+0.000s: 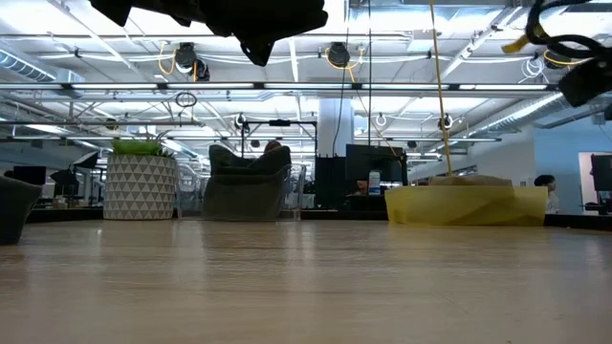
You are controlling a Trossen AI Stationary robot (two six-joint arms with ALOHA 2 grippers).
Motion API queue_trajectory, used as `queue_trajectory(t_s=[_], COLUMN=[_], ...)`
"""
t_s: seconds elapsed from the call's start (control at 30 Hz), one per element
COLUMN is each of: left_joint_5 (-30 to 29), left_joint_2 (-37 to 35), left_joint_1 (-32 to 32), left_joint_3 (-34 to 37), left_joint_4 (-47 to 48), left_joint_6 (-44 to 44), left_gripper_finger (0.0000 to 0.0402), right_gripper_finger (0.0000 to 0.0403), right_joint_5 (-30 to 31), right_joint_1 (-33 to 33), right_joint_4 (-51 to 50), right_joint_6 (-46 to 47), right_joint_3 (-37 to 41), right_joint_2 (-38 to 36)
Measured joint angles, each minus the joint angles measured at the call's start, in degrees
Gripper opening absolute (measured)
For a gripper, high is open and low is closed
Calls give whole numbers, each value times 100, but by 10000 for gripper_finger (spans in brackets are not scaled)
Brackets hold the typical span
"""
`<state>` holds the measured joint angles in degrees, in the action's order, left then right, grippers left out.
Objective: Pick & Place hat
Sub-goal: Adjust the pink bin
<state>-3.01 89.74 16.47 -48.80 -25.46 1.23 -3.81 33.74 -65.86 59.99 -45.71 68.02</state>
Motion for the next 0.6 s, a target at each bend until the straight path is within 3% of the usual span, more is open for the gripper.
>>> queue_trajectory(t_s=[0.17, 0.6], left_joint_5=[-2, -2], left_joint_2=[0, 1], left_joint_1=[0, 0], left_joint_3=[0, 0], left_joint_4=[-4, -8], left_joint_6=[0, 0], left_gripper_finger=[97, 97], right_gripper_finger=[0, 0], right_joint_5=[-380, -201], right_joint_1=[147, 302], right_joint_4=[0, -566], right_joint_6=[258, 533], right_joint_3=[90, 98], right_joint_2=[0, -133])
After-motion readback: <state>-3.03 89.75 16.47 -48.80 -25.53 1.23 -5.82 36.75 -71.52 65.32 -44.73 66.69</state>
